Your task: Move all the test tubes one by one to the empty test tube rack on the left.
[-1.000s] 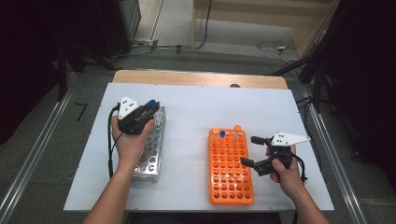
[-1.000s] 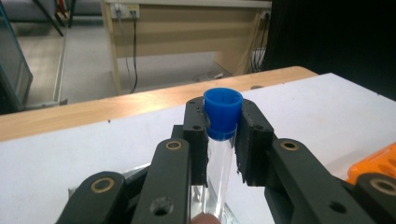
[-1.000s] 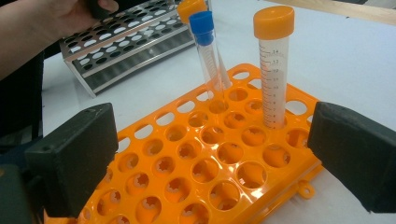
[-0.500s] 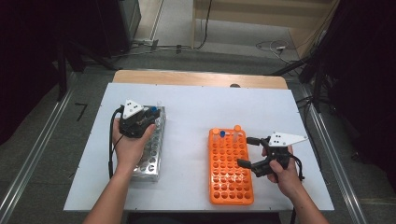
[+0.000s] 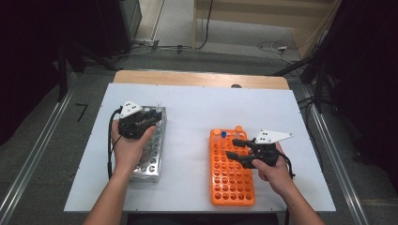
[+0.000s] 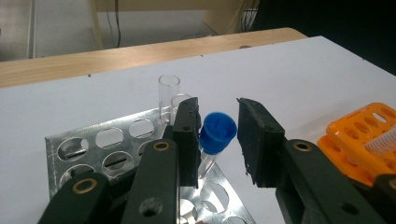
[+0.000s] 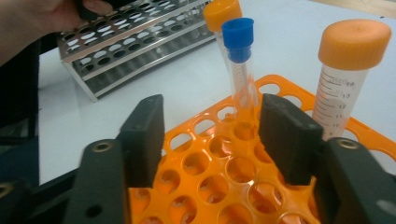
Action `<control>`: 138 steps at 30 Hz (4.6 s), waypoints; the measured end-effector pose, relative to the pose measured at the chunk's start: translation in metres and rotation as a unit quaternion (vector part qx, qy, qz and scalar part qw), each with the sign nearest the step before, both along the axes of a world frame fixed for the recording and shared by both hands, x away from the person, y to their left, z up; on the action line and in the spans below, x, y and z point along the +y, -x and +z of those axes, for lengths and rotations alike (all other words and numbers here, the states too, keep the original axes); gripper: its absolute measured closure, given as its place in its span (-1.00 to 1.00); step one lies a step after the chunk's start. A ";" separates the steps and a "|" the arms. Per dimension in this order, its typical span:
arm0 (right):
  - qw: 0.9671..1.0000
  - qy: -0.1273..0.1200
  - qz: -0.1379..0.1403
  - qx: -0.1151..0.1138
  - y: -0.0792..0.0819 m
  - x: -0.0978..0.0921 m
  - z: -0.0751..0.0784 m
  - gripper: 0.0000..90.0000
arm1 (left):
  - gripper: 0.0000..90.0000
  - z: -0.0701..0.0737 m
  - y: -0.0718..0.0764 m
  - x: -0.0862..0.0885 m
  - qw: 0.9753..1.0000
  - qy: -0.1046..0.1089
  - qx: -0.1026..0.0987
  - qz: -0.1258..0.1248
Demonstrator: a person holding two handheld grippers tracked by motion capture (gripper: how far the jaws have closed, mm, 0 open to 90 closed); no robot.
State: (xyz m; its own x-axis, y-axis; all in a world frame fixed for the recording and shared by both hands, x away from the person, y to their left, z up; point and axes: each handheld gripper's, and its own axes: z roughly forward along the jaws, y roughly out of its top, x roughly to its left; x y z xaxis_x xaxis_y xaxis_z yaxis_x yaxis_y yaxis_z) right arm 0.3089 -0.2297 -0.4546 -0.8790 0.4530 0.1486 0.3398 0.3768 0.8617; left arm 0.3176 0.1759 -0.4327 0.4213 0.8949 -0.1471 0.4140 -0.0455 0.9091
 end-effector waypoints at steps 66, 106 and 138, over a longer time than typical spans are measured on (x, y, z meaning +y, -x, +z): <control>0.998 0.034 -0.023 -0.045 0.005 0.015 0.013 0.67 | -0.90 0.011 0.054 -0.076 0.973 0.063 -0.004 -0.221; 0.996 0.032 0.077 -0.030 0.035 0.054 0.018 0.67 | 0.50 0.010 0.059 -0.127 0.951 0.059 -0.011 -0.303; 0.996 0.003 0.091 -0.013 0.031 0.047 0.018 0.20 | 0.70 0.015 0.058 -0.110 0.960 0.050 -0.033 -0.273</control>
State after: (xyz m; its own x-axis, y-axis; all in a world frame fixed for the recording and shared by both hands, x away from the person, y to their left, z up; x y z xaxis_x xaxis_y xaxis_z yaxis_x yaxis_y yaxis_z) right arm 0.2775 -0.1831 -0.4368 -0.9502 0.2866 0.1220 0.2428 0.4362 0.8665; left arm 0.2598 0.0655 -0.4174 0.8349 0.5205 -0.1788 0.2955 -0.1500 0.9435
